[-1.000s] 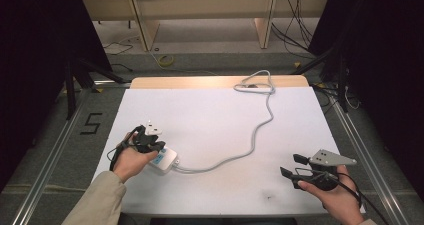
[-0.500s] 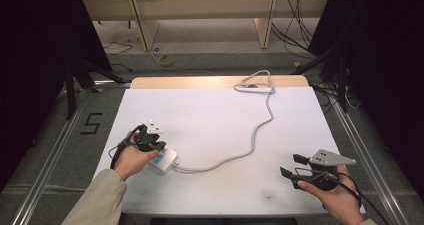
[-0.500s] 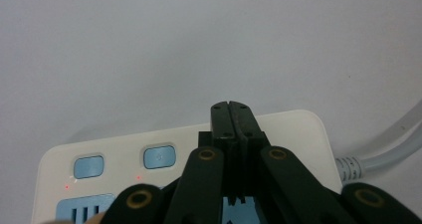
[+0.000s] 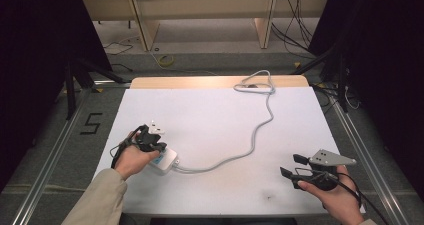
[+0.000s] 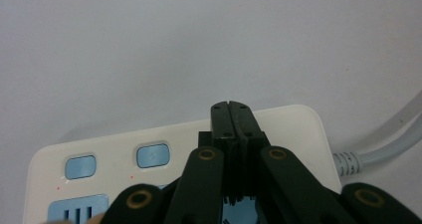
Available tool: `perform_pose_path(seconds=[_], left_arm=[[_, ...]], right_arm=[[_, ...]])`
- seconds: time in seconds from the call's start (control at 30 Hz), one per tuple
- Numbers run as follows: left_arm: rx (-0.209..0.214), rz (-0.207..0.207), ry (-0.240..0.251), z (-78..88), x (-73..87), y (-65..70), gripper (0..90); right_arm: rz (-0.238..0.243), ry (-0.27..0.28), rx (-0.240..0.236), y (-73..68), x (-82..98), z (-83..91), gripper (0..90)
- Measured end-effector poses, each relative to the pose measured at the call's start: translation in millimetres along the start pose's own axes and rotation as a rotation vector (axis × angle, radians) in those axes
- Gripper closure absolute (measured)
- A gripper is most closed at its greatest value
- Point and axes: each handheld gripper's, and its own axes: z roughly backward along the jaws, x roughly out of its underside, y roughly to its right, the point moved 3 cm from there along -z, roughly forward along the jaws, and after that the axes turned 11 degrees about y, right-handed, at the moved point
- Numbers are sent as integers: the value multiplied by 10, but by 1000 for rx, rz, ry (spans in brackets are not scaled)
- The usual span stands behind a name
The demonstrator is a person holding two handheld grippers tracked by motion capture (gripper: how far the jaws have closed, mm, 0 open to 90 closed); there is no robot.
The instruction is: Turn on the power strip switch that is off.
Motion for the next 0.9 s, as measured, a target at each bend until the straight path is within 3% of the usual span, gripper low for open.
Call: perform_pose_path(seconds=[0.53,0.67,0.9], left_arm=[[21,8,-9,1,7,5,898],[23,32,-8,-2,7,-1,898],[26,38,-19,-8,-1,-7,898]], right_arm=[[0,-2,0,-3,1,1,315],[-1,-2,0,-3,2,0,314],[-4,0,-1,-4,1,0,313]])
